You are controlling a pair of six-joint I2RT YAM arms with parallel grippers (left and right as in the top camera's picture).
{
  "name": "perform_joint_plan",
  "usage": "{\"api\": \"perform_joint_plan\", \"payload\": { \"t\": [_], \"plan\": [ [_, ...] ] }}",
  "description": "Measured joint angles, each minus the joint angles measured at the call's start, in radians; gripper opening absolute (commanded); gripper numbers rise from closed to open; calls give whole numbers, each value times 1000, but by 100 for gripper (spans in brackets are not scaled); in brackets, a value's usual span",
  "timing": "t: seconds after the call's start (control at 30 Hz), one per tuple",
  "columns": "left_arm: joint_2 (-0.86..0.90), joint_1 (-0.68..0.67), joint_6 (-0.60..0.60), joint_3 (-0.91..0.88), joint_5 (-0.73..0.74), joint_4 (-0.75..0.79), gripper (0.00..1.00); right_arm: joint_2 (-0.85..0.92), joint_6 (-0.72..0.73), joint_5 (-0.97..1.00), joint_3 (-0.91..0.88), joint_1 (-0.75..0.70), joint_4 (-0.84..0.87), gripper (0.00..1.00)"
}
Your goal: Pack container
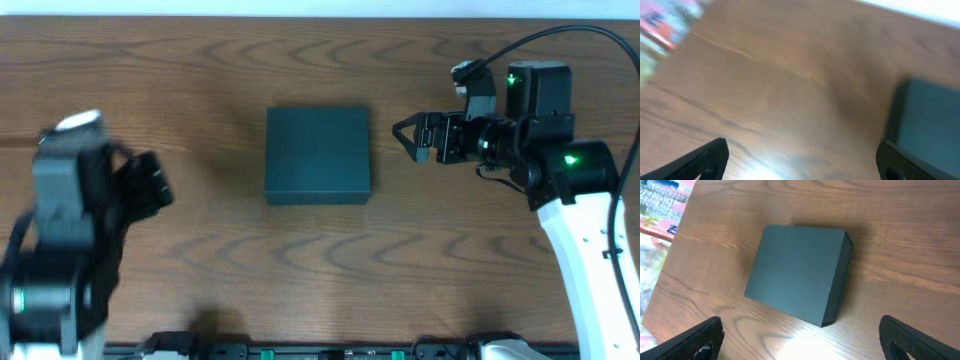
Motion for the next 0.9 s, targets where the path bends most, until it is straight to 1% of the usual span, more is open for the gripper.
{"api": "perform_joint_plan", "payload": {
  "t": [0.07, 0.17, 0.33, 0.47, 0.63, 0.9],
  "plan": [
    [-102, 54, 4, -127, -22, 82, 95, 0, 0, 0, 0, 0, 0, 99],
    [-248, 121, 4, -362, -27, 199, 95, 0, 0, 1, -1, 0, -1, 99],
    [-473, 154, 5, -704, -14, 396, 95, 0, 0, 0, -2, 0, 0, 99],
    [-637, 156, 7, -922, 19, 489, 95, 0, 0, 2, -2, 0, -1, 99],
    [-743, 156, 7, -1065, 66, 536, 95, 0, 0, 1, -2, 0, 0, 99],
    [-822, 156, 7, -1172, 127, 548, 95, 0, 0, 1, -2, 0, 0, 99]
  ]
}}
